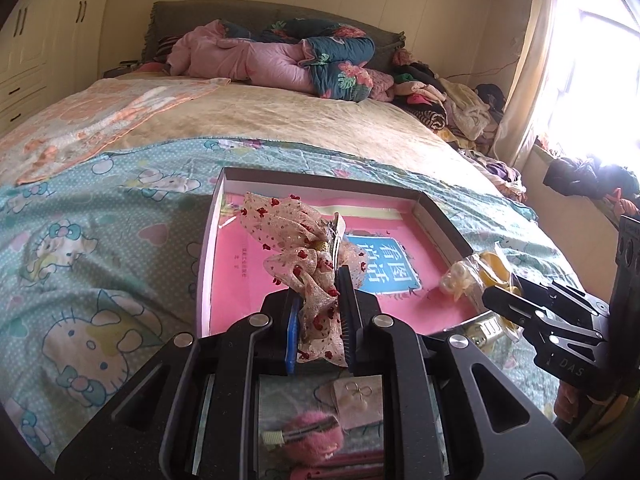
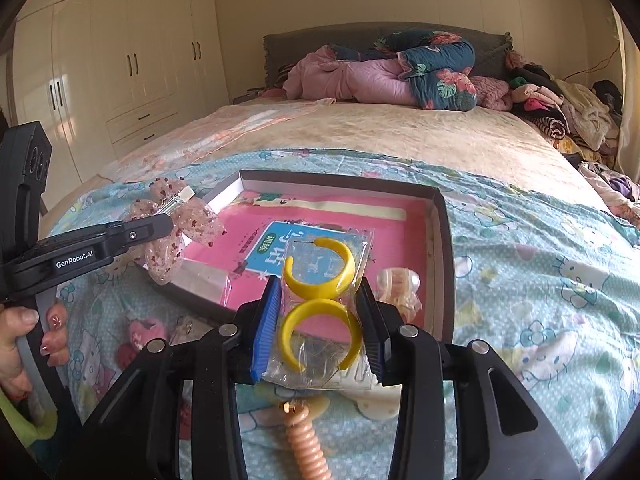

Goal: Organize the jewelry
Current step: 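Carry the bow and bangles into the pink tray and open both tools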

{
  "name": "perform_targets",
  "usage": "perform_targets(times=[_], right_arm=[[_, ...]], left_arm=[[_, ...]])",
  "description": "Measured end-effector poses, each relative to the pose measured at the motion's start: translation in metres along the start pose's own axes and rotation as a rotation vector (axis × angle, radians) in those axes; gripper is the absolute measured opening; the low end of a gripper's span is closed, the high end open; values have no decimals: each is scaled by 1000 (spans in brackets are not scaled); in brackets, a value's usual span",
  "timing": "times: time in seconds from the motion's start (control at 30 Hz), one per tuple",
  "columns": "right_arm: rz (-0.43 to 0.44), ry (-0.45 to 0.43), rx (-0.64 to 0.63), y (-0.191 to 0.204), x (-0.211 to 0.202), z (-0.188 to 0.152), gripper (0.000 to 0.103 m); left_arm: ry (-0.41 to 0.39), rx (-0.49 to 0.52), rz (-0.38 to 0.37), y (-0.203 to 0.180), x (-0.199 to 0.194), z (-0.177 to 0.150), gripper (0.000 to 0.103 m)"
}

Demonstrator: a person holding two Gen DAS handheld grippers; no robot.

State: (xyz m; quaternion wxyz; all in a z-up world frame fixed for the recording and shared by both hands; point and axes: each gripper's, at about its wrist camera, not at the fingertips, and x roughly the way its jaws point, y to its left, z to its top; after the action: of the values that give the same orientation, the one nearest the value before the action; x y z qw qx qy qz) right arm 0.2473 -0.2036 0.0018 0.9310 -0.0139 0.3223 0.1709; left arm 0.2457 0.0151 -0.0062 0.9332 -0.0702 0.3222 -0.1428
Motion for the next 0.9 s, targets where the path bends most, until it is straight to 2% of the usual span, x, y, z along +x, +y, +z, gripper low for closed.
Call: perform_targets(times=[0.53, 0.83, 0.9], right_arm=[[-8, 21, -29, 1, 45, 27, 36], [-30, 89, -44, 3, 76, 27, 36], [-39, 101, -44, 4, 81, 25, 36]], left_arm=[[46, -1, 37, 13, 39, 12, 11], [72, -18, 52, 21, 54, 14, 14], [71, -17, 54, 22, 55, 13, 17]])
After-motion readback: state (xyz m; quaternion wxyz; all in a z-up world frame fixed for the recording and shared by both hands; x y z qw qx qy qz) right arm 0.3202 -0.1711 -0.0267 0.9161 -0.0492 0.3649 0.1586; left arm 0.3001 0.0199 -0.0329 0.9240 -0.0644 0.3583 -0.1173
